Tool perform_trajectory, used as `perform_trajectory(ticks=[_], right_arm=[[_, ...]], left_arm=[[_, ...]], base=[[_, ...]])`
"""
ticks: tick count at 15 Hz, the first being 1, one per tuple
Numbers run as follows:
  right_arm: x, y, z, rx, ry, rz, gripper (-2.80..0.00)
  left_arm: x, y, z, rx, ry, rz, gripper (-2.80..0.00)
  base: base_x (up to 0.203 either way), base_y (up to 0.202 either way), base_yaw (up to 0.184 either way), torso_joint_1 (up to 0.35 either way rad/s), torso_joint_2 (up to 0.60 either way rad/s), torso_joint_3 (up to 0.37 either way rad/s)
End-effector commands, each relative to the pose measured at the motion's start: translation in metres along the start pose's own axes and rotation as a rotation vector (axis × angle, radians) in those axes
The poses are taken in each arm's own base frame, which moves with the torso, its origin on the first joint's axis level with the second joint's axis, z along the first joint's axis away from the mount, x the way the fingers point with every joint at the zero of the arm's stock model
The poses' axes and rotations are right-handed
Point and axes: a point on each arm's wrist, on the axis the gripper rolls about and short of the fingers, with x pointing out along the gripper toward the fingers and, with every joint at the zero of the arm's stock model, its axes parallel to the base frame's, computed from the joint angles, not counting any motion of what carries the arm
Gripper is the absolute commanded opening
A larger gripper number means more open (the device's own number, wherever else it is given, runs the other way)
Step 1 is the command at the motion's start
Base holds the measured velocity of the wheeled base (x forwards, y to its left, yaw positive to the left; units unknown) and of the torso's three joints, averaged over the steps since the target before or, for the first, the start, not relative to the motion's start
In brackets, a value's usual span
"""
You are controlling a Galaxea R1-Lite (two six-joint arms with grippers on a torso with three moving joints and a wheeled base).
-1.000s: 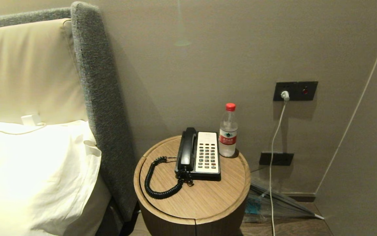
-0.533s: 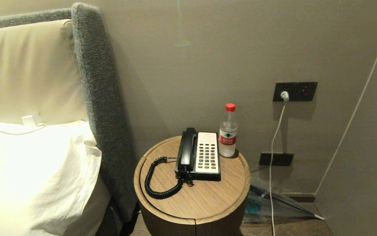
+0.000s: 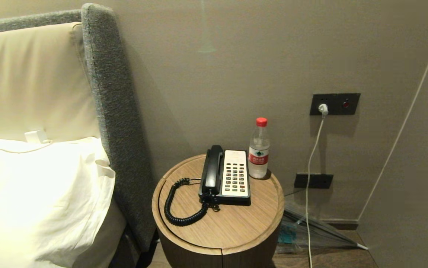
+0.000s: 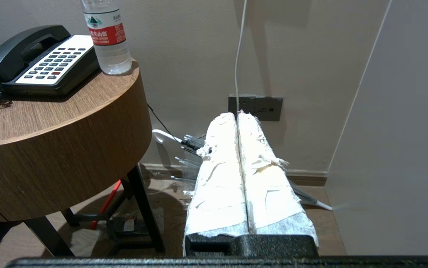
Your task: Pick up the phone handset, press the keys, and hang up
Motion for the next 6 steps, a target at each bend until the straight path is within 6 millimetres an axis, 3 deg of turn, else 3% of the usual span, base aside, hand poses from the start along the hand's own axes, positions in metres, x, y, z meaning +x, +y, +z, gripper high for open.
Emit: perform_trajectory(ticks=[1, 6], right_arm=[[0.0003, 0.0000, -0.0003, 0.002, 0.004, 0.000, -2.80], [0.0003, 0.0000, -0.0003, 0.001, 0.004, 0.001, -2.80]], left_arm=[[0.0000, 0.0000, -0.0002, 0.001, 0.002, -0.001, -2.80], [0.0000, 0.0000, 0.0000, 0.001, 0.000, -0.001, -2.80]], base=[[0.000, 0.000, 0.000, 0.000, 0.00, 0.000], [0.000, 0.000, 0.000, 0.000, 0.00, 0.000]])
